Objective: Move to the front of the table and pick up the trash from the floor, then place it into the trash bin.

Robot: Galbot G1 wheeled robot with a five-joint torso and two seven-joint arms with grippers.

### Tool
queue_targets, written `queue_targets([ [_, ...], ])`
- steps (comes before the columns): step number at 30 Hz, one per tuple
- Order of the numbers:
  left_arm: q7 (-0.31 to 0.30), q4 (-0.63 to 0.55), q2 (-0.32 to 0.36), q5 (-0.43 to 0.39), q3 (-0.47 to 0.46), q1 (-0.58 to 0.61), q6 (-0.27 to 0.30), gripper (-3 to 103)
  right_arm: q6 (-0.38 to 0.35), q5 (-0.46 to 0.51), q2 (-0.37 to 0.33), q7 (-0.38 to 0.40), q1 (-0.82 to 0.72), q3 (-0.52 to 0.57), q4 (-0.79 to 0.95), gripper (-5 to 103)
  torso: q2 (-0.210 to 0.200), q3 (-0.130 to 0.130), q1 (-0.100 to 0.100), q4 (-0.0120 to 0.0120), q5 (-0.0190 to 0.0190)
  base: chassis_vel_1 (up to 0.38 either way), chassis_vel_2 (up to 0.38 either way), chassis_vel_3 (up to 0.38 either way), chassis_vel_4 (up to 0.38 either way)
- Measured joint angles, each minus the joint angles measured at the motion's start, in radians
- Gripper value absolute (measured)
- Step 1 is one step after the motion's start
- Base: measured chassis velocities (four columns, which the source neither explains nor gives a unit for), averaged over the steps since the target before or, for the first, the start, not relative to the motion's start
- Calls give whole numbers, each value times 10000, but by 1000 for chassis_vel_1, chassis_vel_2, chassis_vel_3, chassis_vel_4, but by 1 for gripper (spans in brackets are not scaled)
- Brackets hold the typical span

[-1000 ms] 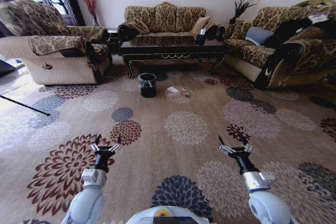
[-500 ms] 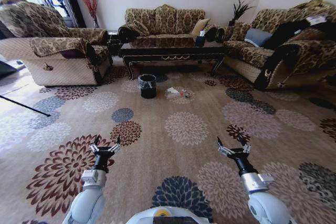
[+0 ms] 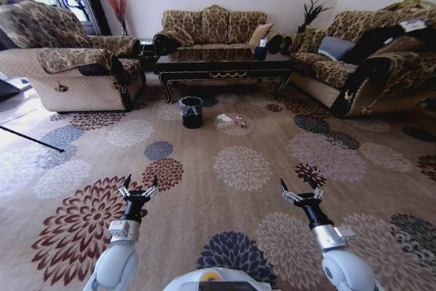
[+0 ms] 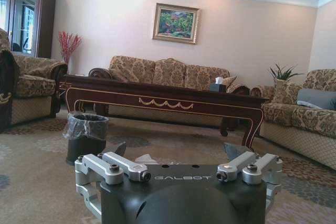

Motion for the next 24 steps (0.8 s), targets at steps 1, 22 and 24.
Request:
queue_targets([
  [1,0,0,0,0,0,0,0,100,0,0,0,0,0,0,0,100,0,0,0,0,0,-145,167,163,-153],
  [22,17,101,-72,-27,-20,-16,-38,100,-84,-62,27,-5,-14,-15,58,100,-1,28,0,0,0,-183,190,170,-180],
  [24,17,101,-72,-33,-23,-16,-38,100,-88,-60,25,-4,-14,-14,61,100,0,29,1,0,0,-168,110,155,-131],
])
